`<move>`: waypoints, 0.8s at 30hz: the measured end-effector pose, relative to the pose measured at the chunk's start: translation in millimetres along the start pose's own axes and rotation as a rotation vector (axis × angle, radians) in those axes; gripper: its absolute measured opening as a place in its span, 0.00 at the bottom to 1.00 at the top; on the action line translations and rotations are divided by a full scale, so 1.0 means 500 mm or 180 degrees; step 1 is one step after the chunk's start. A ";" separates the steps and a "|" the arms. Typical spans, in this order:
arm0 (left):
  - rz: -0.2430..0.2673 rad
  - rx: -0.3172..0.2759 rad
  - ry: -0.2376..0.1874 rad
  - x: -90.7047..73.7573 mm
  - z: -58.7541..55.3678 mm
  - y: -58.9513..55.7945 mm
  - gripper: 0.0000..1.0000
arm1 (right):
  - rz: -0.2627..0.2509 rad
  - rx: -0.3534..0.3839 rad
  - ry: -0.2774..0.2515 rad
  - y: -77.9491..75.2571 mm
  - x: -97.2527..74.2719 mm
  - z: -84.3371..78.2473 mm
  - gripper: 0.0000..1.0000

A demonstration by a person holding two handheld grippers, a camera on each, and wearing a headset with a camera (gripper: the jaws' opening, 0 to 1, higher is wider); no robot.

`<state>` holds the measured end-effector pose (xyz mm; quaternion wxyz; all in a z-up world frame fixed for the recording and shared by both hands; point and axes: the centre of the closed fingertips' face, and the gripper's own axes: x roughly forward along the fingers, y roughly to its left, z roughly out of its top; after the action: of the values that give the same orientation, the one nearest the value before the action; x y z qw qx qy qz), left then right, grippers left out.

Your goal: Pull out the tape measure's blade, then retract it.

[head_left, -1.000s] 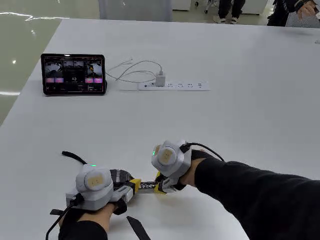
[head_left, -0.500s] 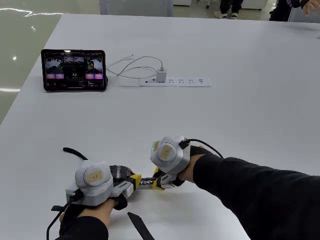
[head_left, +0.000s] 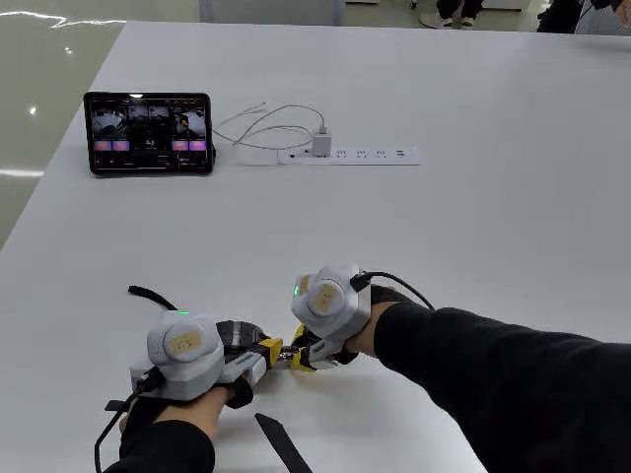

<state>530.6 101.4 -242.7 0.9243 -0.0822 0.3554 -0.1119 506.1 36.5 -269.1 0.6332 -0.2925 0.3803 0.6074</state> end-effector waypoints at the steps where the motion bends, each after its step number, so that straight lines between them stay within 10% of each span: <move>1: 0.0000 0.0000 0.0000 0.000 0.000 0.000 0.62 | 0.0006 -0.0018 -0.0007 0.001 0.000 0.001 0.10; 24: 0.0014 -0.0033 0.0002 0.001 -0.001 0.001 0.62 | 0.0004 -0.0088 -0.0083 0.003 0.024 0.031 0.10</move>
<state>530.7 101.6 -243.2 0.9241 -0.0862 0.3564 -0.1081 506.2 56.2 -270.8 0.6337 -0.2931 0.3637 0.6167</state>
